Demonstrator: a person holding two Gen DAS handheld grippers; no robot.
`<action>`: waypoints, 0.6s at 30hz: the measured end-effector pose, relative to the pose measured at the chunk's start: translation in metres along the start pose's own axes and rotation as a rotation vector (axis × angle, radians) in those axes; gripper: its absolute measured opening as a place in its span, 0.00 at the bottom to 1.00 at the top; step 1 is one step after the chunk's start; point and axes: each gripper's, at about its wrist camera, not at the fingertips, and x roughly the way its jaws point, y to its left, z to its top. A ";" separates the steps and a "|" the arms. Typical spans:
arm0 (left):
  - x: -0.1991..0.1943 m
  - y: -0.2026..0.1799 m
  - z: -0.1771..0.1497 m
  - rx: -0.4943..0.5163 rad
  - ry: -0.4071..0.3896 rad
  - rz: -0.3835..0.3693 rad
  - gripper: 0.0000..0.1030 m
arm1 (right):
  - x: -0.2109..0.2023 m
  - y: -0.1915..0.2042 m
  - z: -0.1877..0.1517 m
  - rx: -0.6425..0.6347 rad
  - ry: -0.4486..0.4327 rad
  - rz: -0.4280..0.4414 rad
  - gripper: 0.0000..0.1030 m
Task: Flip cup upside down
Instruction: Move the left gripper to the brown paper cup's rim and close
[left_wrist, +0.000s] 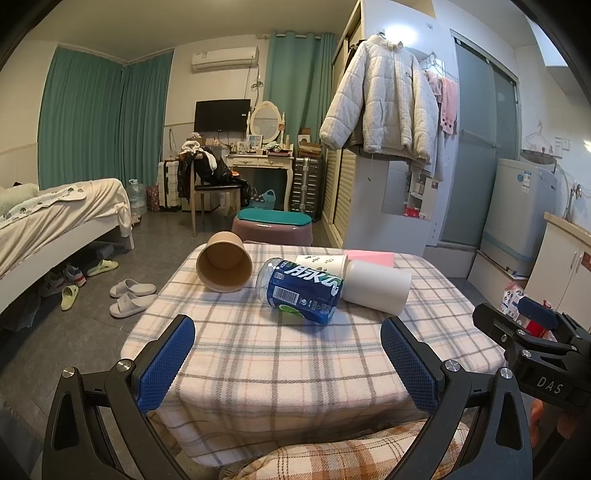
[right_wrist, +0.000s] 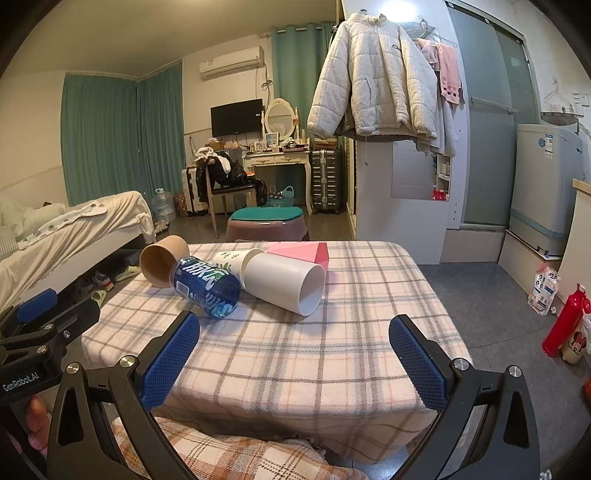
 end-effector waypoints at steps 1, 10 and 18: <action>0.001 -0.001 0.001 0.000 0.004 0.000 1.00 | 0.001 0.000 0.001 0.000 0.003 -0.001 1.00; 0.034 0.014 0.028 -0.034 0.050 0.027 1.00 | 0.022 -0.003 0.018 0.005 0.019 -0.013 1.00; 0.086 0.046 0.056 -0.060 0.100 0.079 1.00 | 0.067 0.002 0.045 0.000 0.045 -0.027 1.00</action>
